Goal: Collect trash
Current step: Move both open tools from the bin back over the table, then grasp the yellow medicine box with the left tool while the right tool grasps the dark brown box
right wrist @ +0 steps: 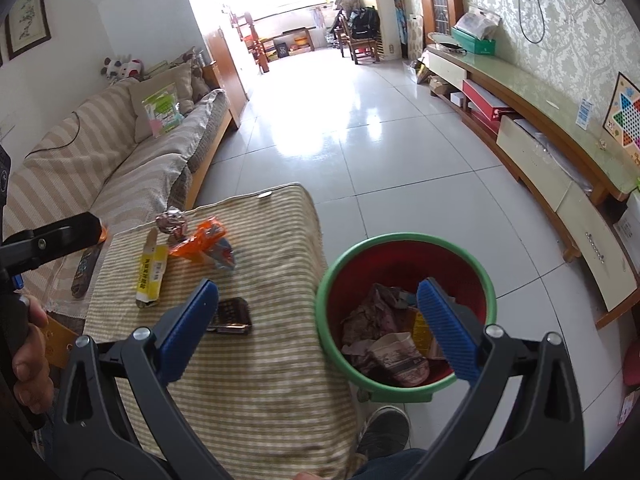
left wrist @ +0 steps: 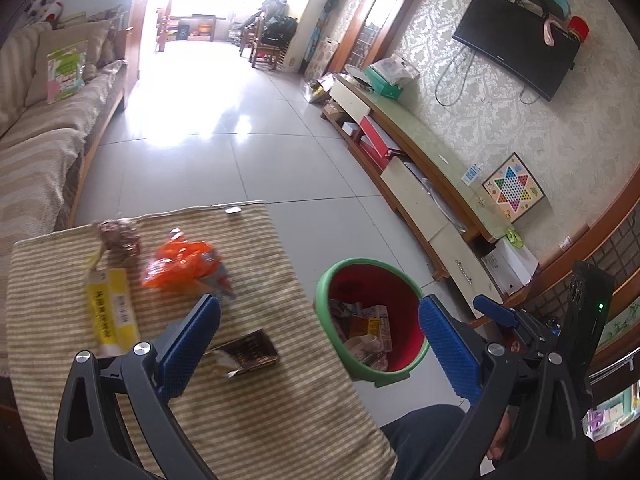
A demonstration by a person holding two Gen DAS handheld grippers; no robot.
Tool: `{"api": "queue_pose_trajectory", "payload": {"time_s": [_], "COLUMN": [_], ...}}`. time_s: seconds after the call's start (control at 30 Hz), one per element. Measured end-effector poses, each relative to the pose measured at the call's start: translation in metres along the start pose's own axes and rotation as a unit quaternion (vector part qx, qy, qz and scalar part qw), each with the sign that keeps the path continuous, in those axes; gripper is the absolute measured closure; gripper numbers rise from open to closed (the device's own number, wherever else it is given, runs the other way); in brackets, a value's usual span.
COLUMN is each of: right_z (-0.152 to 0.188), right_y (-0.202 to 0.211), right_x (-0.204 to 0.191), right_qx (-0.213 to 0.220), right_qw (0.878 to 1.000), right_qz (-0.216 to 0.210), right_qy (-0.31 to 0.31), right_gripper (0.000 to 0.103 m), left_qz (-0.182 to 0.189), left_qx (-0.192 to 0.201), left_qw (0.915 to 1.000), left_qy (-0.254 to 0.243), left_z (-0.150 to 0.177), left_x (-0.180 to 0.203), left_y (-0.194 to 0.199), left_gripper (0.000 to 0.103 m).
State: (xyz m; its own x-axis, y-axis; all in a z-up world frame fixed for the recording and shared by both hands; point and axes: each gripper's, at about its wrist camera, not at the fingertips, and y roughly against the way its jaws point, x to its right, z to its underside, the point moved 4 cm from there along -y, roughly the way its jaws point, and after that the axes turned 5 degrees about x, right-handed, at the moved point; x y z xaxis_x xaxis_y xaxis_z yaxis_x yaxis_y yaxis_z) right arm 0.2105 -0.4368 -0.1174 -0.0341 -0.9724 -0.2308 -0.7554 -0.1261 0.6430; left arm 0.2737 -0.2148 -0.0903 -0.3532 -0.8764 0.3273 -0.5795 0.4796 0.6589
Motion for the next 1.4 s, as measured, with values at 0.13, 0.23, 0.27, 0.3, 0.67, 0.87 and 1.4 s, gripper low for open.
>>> {"api": "queue_pose_trajectory", "payload": {"time_s": [0.13, 0.23, 0.27, 0.3, 0.67, 0.87, 1.4], "right_z": [0.007, 0.013, 0.016, 0.017, 0.034, 0.044, 0.062], "right_y": [0.003, 0.004, 0.004, 0.004, 0.003, -0.004, -0.059], "right_x": [-0.031, -0.057, -0.067, -0.074, -0.143, -0.162, -0.150], "right_qx": [-0.005, -0.009, -0.010, -0.012, -0.025, -0.038, -0.093], "right_qw": [1.000, 0.999, 0.999, 0.999, 0.994, 0.992, 0.986], "right_qz": [-0.011, -0.020, -0.023, -0.026, -0.049, -0.055, -0.075], "right_qy": [0.017, 0.033, 0.039, 0.043, 0.095, 0.108, 0.115], "right_gripper": [0.005, 0.005, 0.005, 0.005, 0.005, 0.005, 0.005], "left_qz": [-0.023, -0.041, -0.044, -0.049, -0.079, -0.083, -0.111], "left_qx": [0.012, 0.015, 0.016, 0.016, 0.024, 0.020, -0.025], "left_qw": [0.9996, 0.9988, 0.9987, 0.9983, 0.9943, 0.9932, 0.9896], "left_qy": [0.011, 0.020, 0.023, 0.028, 0.068, 0.079, 0.088], "left_z": [0.010, 0.019, 0.022, 0.025, 0.051, 0.060, 0.057], "left_x": [-0.033, -0.058, -0.064, -0.072, -0.134, -0.149, -0.171], "left_y": [0.032, 0.054, 0.059, 0.066, 0.110, 0.110, 0.042], "left_gripper": [0.008, 0.008, 0.008, 0.008, 0.008, 0.008, 0.008]}}
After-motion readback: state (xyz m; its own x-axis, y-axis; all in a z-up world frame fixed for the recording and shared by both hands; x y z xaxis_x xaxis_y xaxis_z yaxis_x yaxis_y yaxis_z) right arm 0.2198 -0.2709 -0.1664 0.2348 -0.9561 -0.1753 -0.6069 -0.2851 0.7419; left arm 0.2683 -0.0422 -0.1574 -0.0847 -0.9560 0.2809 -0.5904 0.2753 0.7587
